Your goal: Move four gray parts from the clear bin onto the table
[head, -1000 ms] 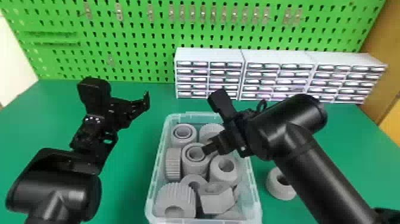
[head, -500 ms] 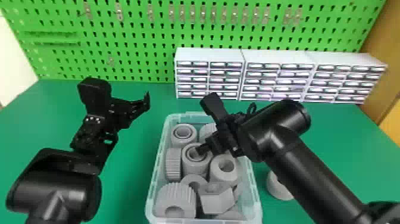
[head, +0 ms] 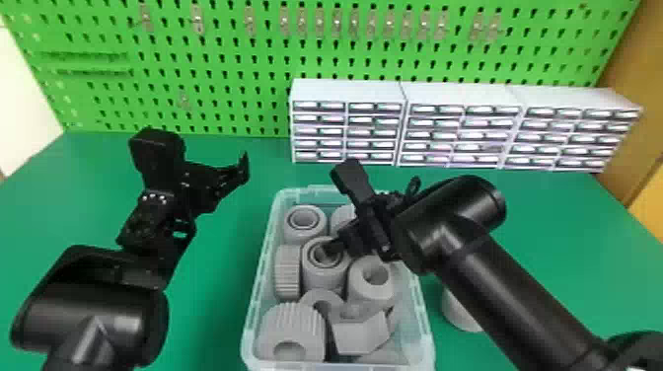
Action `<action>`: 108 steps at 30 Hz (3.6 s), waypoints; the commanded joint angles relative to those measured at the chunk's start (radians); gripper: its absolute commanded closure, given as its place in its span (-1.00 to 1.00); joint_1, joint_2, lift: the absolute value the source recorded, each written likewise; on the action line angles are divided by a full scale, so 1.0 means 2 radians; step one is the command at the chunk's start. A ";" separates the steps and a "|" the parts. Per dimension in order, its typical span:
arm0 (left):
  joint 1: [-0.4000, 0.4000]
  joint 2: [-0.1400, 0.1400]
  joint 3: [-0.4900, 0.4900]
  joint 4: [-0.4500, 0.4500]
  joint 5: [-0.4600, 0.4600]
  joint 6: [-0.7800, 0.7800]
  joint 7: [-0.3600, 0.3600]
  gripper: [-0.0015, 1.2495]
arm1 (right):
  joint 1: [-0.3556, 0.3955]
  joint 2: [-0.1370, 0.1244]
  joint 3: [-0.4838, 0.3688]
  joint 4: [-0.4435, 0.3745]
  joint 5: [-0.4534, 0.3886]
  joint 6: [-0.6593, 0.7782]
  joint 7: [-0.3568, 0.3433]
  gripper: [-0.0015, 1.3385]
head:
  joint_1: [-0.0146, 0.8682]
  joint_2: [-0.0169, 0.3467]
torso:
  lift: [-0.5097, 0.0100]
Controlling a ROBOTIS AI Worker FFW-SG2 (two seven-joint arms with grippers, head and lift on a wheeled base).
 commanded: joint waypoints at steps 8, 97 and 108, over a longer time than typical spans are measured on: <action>0.001 0.000 0.001 0.000 0.001 0.000 0.000 -0.82 | -0.001 0.001 0.001 0.023 0.003 -0.019 0.003 -0.22 | 0.57 -0.72 | 0.77; 0.004 0.002 0.003 -0.002 0.003 0.000 -0.003 -0.82 | 0.222 -0.025 -0.339 -0.381 0.278 0.194 0.003 0.66 | 0.57 -0.72 | 0.77; 0.007 0.001 0.003 -0.002 0.003 0.000 -0.003 -0.82 | 0.258 -0.016 -0.410 -0.303 0.267 0.147 0.003 0.66 | 0.57 -0.72 | 0.77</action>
